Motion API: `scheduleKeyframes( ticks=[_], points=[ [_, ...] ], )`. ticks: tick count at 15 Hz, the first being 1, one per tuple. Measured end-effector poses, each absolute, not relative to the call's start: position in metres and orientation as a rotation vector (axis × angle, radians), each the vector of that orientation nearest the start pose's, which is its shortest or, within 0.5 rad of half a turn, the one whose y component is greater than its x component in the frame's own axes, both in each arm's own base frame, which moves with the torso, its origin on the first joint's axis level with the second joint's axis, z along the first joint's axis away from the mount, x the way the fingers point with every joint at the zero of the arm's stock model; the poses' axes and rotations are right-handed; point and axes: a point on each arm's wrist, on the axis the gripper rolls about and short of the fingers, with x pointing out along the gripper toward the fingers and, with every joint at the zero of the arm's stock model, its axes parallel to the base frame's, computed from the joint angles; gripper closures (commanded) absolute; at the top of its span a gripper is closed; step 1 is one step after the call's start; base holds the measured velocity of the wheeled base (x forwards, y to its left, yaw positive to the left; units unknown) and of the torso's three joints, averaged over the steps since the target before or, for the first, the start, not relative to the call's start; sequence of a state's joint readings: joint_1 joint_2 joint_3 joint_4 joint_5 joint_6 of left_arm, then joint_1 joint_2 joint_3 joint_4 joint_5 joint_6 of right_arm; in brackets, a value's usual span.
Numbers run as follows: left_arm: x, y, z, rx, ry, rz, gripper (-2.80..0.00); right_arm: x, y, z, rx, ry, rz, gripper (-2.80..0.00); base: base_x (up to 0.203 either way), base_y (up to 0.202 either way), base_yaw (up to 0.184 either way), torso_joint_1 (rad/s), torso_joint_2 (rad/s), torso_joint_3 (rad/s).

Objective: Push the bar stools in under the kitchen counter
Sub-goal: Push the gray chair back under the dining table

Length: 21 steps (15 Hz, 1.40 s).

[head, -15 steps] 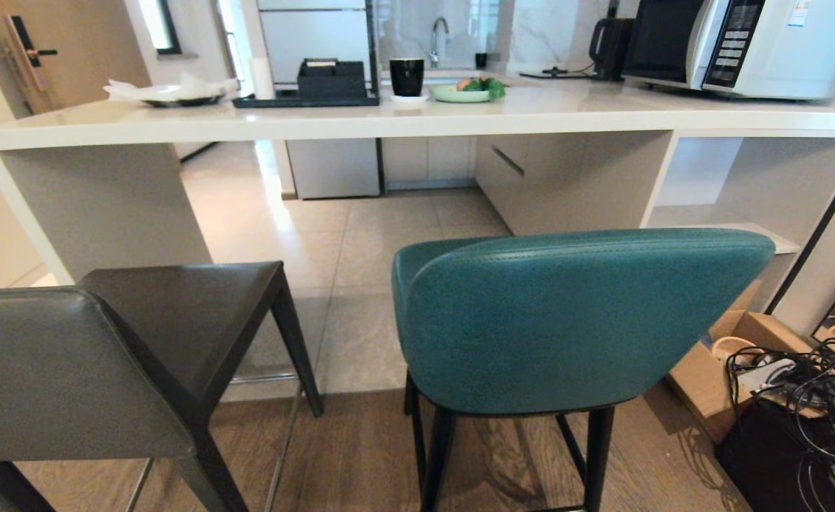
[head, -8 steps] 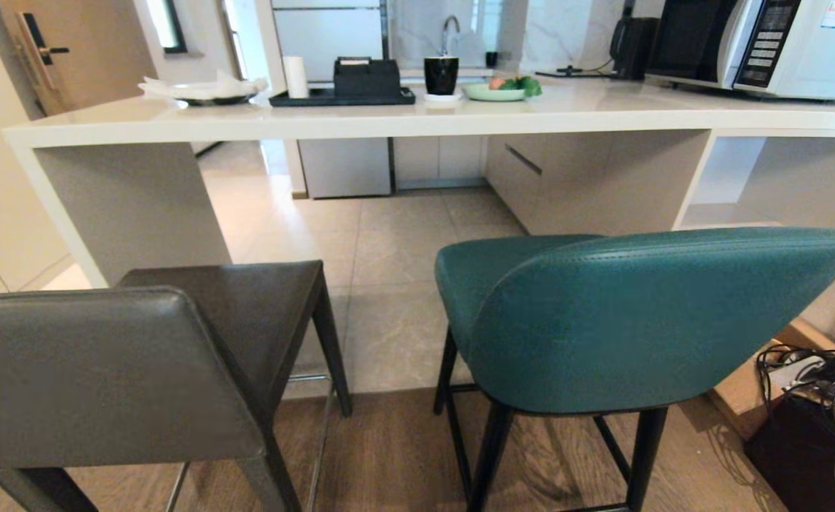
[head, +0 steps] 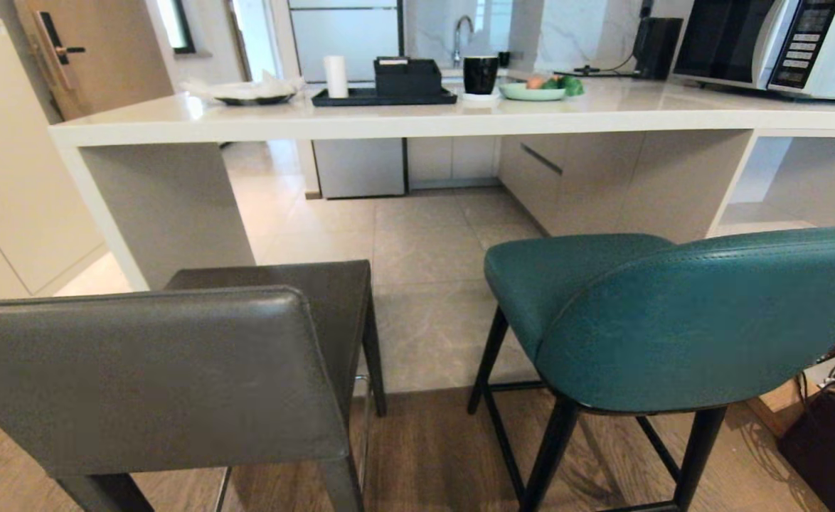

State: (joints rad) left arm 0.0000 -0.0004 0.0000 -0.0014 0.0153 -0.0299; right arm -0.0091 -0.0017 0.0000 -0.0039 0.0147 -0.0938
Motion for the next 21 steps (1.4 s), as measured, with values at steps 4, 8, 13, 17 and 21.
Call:
scheduleKeyframes(
  ticks=[4, 8, 13, 17, 21],
  points=[
    [-0.0228, 0.0004, 0.0756, -0.030, -0.002, 0.016, 0.00, -0.0229, 0.0005, 0.0759, -0.094, -0.006, 0.005, 0.00, 0.000, 0.198, -0.001, 0.003, 0.00, 0.003],
    [-0.0228, 0.0004, 0.0756, -0.031, -0.002, 0.017, 0.00, -0.0229, 0.0006, 0.0759, -0.079, -0.006, 0.009, 0.00, 0.000, 0.197, -0.001, 0.002, 0.00, 0.004],
    [-0.0228, 0.0004, 0.0756, -0.033, -0.002, 0.016, 0.00, -0.0229, 0.0004, 0.0760, -0.051, -0.007, 0.001, 0.00, 0.000, 0.198, -0.001, 0.003, 0.00, 0.000],
    [-0.0228, 0.0004, 0.0756, -0.032, -0.001, 0.016, 0.00, -0.0229, 0.0001, 0.0767, 0.004, -0.013, -0.012, 0.00, 0.000, 0.182, -0.001, 0.000, 0.01, 0.002],
    [-0.0228, 0.0003, 0.0758, -0.033, -0.003, 0.014, 0.00, -0.0229, 0.0001, 0.0766, 0.005, -0.013, -0.012, 0.00, 0.000, 0.022, -0.002, 0.001, 0.00, 0.001]
  ],
)
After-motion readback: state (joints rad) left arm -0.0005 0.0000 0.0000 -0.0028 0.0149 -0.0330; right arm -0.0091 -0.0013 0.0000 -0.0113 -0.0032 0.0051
